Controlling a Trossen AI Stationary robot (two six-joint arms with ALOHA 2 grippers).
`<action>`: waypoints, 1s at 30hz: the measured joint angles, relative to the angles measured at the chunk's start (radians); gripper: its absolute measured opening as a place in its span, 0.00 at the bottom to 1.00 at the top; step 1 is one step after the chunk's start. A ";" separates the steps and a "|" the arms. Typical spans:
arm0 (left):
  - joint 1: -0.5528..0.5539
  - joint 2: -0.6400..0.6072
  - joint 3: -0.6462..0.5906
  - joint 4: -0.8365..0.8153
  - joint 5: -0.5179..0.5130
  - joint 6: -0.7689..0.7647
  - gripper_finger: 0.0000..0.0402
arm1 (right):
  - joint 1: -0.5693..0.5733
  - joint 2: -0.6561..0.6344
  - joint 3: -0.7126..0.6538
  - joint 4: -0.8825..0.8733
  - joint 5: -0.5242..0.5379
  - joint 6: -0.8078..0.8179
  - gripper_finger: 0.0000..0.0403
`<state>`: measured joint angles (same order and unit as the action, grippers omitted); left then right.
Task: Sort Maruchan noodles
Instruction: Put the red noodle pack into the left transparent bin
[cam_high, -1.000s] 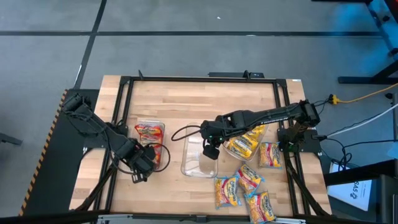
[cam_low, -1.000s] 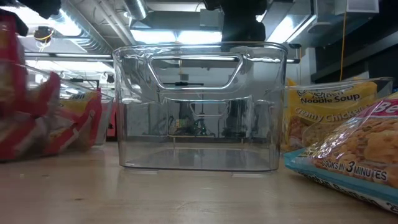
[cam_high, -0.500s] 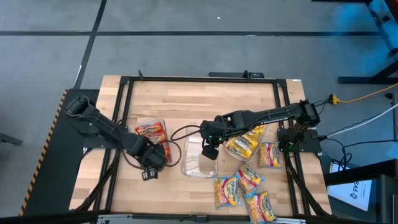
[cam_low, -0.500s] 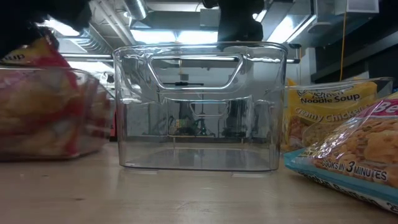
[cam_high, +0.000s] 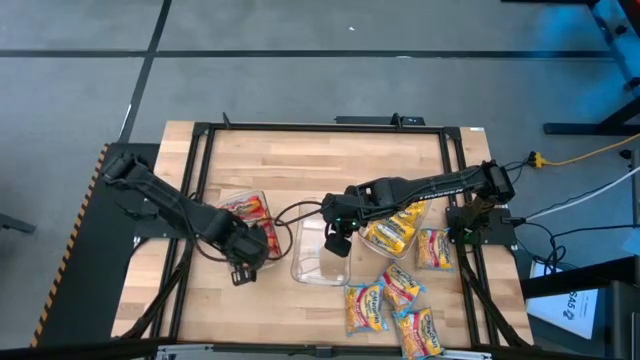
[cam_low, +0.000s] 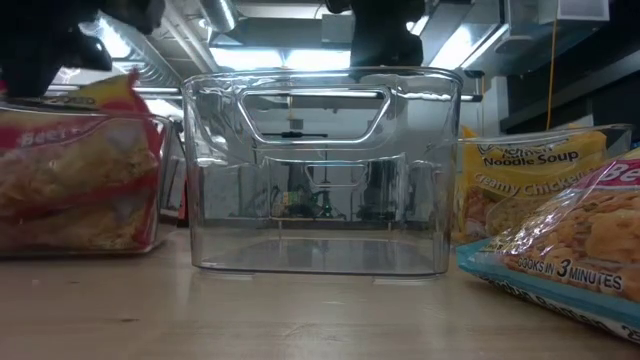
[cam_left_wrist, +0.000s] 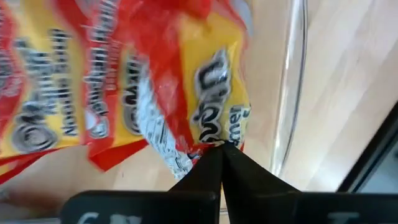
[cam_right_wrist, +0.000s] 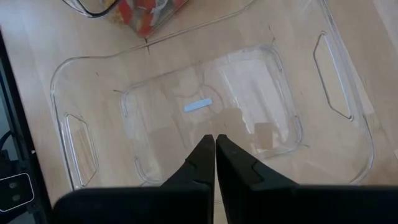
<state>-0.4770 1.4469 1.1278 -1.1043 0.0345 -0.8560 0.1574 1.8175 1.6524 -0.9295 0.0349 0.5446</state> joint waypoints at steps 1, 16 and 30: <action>0.000 -0.014 0.000 0.000 -0.018 -0.023 0.00 | 0.000 0.000 0.000 0.000 0.000 0.000 0.04; -0.014 -0.041 0.001 -0.011 0.041 -0.059 0.14 | 0.000 0.000 0.000 -0.013 -0.001 0.000 0.04; -0.011 -0.093 0.001 0.002 -0.138 -0.089 0.13 | 0.000 0.000 0.000 0.022 -0.003 0.000 0.04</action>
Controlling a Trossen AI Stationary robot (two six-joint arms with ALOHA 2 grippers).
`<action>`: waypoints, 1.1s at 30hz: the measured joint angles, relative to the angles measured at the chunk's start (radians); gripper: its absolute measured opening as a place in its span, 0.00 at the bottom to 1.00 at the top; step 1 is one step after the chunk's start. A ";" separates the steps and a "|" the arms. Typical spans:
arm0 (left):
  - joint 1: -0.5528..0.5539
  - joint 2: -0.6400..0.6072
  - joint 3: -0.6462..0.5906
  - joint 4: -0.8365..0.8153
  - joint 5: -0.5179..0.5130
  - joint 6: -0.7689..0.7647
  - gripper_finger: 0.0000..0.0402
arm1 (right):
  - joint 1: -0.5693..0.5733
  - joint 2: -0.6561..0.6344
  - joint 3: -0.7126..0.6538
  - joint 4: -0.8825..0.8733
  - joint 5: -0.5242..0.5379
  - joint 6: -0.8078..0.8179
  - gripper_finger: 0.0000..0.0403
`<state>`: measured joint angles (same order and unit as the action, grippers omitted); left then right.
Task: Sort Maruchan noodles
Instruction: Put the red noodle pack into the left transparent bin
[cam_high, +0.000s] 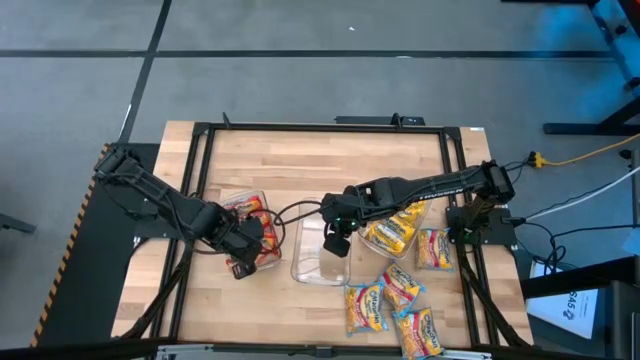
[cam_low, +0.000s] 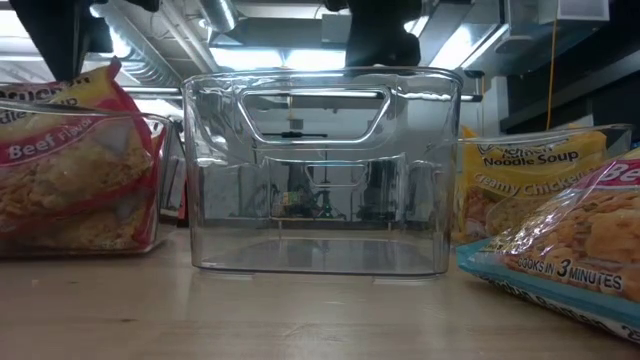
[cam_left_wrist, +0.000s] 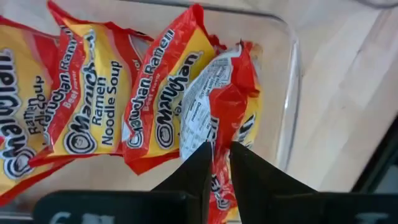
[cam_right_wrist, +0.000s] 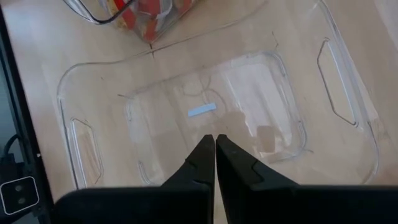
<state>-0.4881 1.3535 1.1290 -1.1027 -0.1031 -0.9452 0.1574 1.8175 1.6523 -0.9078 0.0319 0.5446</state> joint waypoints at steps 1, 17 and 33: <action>0.002 0.010 0.000 0.001 0.000 0.010 0.12 | 0.000 0.000 0.000 0.002 0.000 0.000 0.04; 0.080 0.168 0.001 0.112 -0.036 0.153 0.01 | 0.000 0.000 0.000 0.096 -0.050 0.000 0.04; 0.090 0.162 0.052 0.167 0.022 0.189 0.01 | 0.000 0.000 0.000 0.007 -0.043 0.000 0.04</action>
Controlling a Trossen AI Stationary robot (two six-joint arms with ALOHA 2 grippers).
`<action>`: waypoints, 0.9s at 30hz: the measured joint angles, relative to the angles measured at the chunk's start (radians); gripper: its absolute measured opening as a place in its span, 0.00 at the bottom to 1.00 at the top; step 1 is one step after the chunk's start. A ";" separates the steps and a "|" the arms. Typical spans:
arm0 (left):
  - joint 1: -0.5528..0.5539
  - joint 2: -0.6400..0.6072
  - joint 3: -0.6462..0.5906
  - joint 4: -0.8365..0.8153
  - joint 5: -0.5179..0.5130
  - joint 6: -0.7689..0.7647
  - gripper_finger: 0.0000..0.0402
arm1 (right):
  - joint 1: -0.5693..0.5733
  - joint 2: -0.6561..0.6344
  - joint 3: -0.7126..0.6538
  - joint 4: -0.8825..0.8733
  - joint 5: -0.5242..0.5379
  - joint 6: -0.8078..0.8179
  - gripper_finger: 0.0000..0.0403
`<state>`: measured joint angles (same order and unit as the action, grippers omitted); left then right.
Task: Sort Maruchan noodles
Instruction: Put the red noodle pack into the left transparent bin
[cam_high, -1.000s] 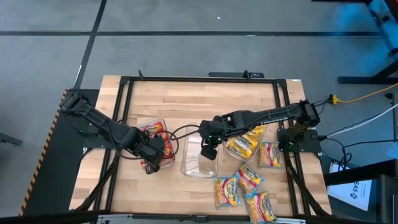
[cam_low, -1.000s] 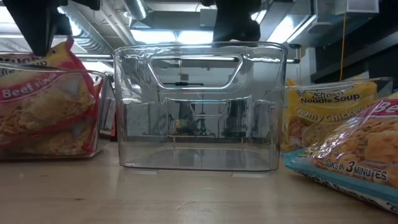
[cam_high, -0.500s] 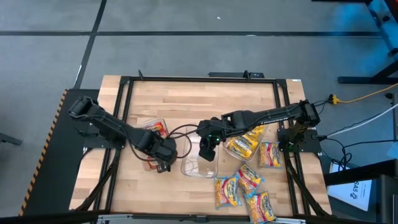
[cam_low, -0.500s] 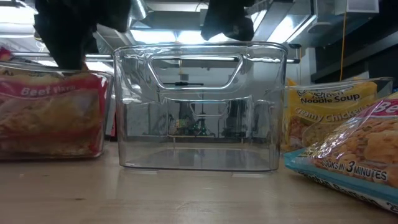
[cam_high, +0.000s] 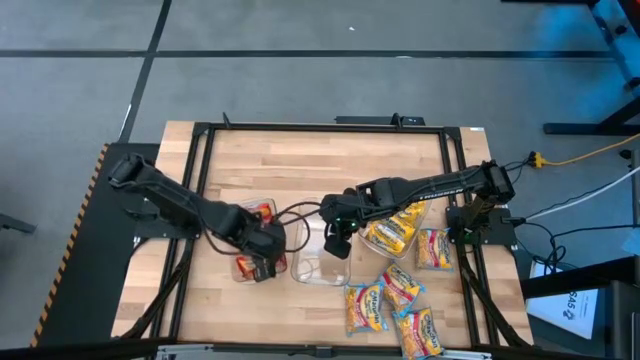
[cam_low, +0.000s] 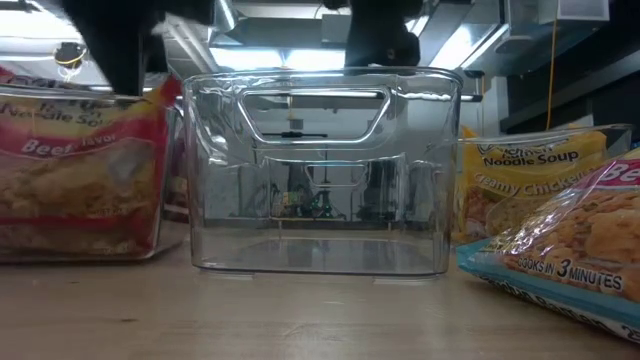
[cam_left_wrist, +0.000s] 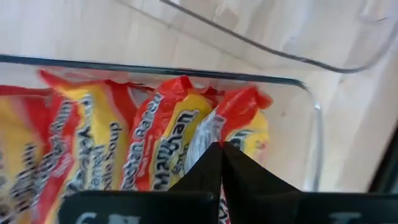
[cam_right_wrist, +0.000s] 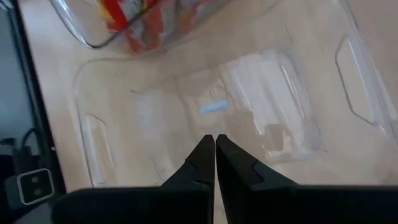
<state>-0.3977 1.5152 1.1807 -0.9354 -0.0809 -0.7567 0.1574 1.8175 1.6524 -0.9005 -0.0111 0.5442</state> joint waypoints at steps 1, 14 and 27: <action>0.000 -0.011 0.009 -0.003 -0.003 0.000 0.01 | 0.000 0.000 0.000 -0.005 0.003 0.000 0.04; -0.006 -0.028 0.049 -0.037 -0.011 -0.018 0.00 | 0.000 0.000 0.000 -0.026 0.011 -0.003 0.04; -0.015 -0.027 0.049 -0.108 0.013 -0.053 0.14 | 0.000 0.000 0.000 -0.037 0.011 -0.002 0.04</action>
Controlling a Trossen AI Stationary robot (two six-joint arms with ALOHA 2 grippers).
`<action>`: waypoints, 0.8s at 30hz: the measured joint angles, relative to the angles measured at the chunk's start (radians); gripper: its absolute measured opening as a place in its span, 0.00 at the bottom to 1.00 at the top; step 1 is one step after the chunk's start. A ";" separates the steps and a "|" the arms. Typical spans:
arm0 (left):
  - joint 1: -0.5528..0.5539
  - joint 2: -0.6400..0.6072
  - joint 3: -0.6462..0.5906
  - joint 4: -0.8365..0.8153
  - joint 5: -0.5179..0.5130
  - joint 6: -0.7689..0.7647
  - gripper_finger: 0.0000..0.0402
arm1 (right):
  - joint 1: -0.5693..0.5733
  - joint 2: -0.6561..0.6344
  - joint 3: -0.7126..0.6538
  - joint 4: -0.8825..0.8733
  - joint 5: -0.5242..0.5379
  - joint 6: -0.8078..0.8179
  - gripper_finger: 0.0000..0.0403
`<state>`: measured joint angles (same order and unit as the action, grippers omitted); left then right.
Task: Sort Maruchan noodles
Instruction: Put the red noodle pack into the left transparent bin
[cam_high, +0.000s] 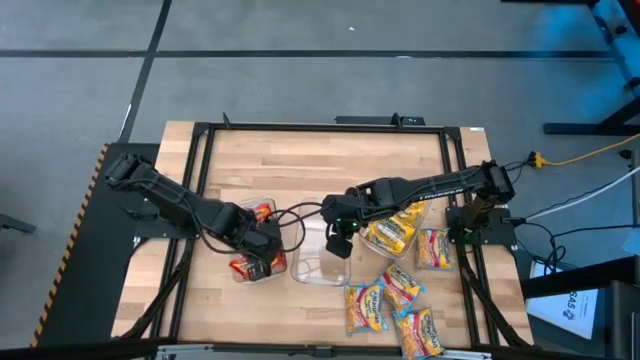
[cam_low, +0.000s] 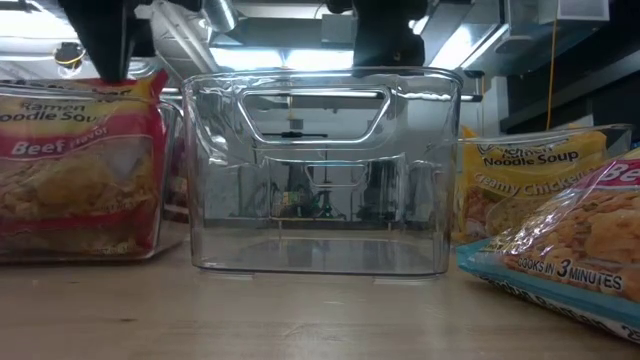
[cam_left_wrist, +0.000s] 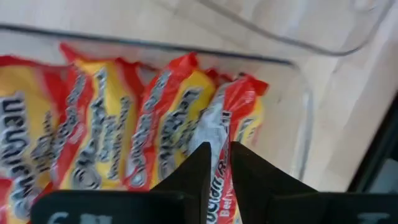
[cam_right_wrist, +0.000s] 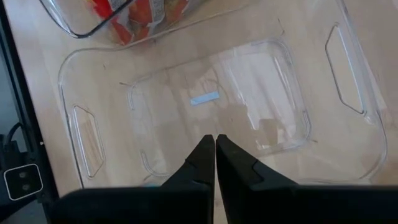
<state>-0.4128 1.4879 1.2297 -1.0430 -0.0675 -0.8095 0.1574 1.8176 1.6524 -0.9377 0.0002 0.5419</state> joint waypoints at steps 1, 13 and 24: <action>0.004 -0.003 0.000 -0.015 0.002 0.000 0.14 | 0.000 0.000 0.000 -0.004 0.000 0.000 0.04; 0.025 -0.017 0.002 -0.019 -0.065 -0.020 0.13 | 0.000 0.000 0.000 -0.008 0.000 0.002 0.04; -0.009 0.115 0.001 0.064 0.018 -0.002 0.13 | 0.000 0.000 0.000 -0.015 0.000 -0.016 0.04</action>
<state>-0.4219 1.6029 1.2308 -0.9791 -0.0498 -0.8120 0.1574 1.8175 1.6524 -0.9532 -0.0002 0.5259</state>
